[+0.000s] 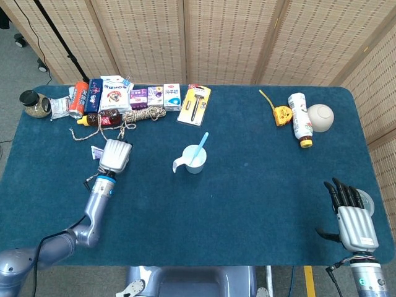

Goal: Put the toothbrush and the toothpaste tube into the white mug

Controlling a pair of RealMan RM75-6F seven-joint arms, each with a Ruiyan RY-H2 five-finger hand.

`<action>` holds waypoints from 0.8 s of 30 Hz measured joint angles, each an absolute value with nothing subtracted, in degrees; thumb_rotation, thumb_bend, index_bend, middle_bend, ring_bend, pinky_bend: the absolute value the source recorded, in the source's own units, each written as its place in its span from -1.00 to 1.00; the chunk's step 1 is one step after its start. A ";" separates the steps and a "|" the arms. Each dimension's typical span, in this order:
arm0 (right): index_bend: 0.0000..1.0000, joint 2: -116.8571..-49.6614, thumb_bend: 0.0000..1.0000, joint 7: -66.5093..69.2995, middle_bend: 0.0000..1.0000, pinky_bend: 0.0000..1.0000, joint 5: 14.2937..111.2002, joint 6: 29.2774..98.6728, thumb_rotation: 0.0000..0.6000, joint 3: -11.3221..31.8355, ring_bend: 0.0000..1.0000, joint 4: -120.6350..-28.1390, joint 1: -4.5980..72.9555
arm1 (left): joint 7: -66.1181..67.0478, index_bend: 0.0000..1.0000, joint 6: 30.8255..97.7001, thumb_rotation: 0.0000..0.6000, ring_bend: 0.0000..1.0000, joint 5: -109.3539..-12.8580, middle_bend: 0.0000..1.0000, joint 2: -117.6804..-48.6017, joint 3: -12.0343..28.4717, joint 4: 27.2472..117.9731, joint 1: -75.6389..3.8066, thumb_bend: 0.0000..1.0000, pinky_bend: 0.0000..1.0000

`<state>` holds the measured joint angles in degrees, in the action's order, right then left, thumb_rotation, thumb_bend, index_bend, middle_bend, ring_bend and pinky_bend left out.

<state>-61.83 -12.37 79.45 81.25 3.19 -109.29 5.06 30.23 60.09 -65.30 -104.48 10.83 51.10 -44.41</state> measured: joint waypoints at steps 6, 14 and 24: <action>-1.00 -61.71 -1.00 -12.25 -1.00 -1.00 79.69 81.38 1.00 3.09 -1.00 -109.48 4.96 | 32.70 0.75 61.19 1.00 0.21 -65.32 0.22 -101.83 11.13 56.68 -43.52 0.19 0.39; -1.00 -61.40 -1.00 -11.66 -1.00 -1.00 79.78 81.63 1.00 3.16 -1.00 -109.58 4.81 | 36.50 0.67 59.59 1.00 0.17 -63.34 0.19 -99.69 11.15 60.36 -43.06 0.99 0.39; -1.00 -61.37 -1.00 -11.65 -1.00 -1.00 79.70 81.56 1.00 3.19 -1.00 -109.57 4.82 | 35.40 0.71 60.78 1.00 0.22 -64.22 0.21 -98.07 11.47 63.32 -42.68 1.00 0.39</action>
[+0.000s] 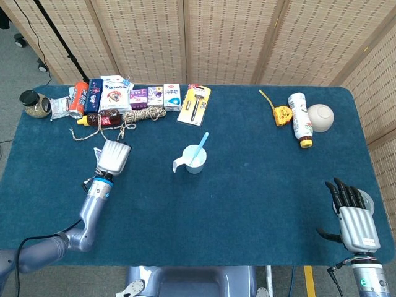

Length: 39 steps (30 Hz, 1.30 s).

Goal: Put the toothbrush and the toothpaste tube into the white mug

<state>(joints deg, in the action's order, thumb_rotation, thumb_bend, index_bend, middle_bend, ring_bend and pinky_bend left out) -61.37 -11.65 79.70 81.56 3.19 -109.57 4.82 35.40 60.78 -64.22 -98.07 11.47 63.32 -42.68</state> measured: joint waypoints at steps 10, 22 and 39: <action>-1.00 -61.23 -1.00 -11.51 -1.00 -1.00 79.81 81.63 1.00 3.13 -1.00 -109.90 4.73 | 37.87 0.71 63.31 1.00 0.22 -64.27 0.22 -93.33 13.12 72.95 -42.66 1.00 0.39; -1.00 -60.79 -1.00 -10.72 -1.00 -1.00 79.93 81.86 1.00 3.19 -1.00 -110.02 4.55 | 42.56 0.71 65.54 1.00 0.23 -62.14 0.22 -90.26 14.19 79.90 -42.99 1.00 0.39; -1.00 -60.44 -1.00 -10.29 -1.00 -1.00 79.60 81.68 1.00 3.27 -1.00 -110.34 4.52 | 48.54 0.71 70.24 1.00 0.23 -60.38 0.22 -84.30 18.09 98.02 -44.93 1.00 0.39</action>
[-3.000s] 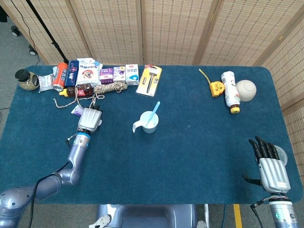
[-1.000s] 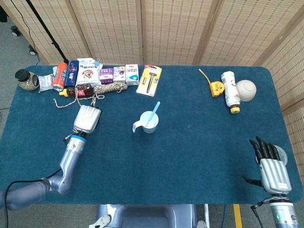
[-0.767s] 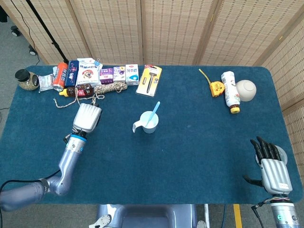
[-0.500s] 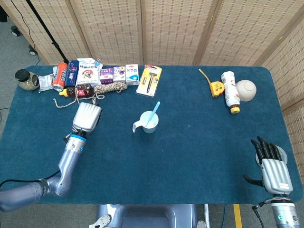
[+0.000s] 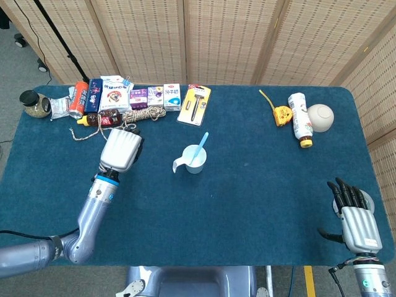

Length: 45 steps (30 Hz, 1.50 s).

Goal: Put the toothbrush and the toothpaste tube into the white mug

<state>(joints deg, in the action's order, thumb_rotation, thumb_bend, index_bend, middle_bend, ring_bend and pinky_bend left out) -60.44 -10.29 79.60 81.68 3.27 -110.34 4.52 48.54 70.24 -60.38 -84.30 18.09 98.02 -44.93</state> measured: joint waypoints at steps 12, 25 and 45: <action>-1.00 -59.83 -1.00 -9.11 -1.00 -1.00 79.64 81.83 1.00 3.41 -1.00 -110.39 4.37 | 55.19 0.71 72.99 1.00 0.22 -58.35 0.22 -84.48 19.86 107.37 -49.23 1.00 0.39; -1.00 -59.30 -1.00 -8.02 -1.00 -1.00 78.78 81.25 1.00 3.76 -1.00 -110.10 4.53 | 56.84 0.71 72.88 1.00 0.22 -54.65 0.22 -92.40 21.25 105.65 -55.62 1.00 0.39; -1.00 -59.60 -1.00 -8.51 -1.00 -1.00 77.30 80.47 1.00 4.14 -1.00 -109.74 4.97 | 48.33 0.69 68.04 1.00 0.16 -52.19 0.22 -102.10 22.11 89.22 -61.86 1.00 0.39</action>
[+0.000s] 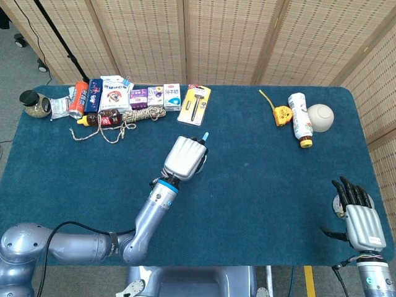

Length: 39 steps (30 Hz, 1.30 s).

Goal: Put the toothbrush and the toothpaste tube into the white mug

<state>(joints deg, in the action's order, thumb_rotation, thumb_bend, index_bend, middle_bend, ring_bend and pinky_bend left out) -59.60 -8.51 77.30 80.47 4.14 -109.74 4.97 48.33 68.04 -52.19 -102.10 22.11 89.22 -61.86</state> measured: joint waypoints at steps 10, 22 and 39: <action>-1.00 -59.61 -1.00 -8.52 -1.00 -1.00 77.36 80.17 1.00 4.02 -1.00 -109.72 5.11 | 46.06 0.56 67.44 1.00 -0.05 -51.52 0.09 -103.21 21.23 86.42 -61.85 1.00 0.35; -1.00 -59.52 -1.00 -8.40 -1.00 -1.00 77.61 80.34 1.00 3.92 -1.00 -109.82 5.04 | 40.26 0.50 69.13 1.00 -0.14 -56.25 0.03 -101.06 21.38 89.14 -60.26 1.00 0.30; -1.00 -59.88 -1.00 -9.70 -1.00 -1.00 79.72 81.04 1.00 2.98 -1.00 -110.60 4.68 | 24.53 -0.69 79.56 1.00 -0.79 -72.48 -0.95 -76.30 18.45 106.48 -44.08 1.00 -0.33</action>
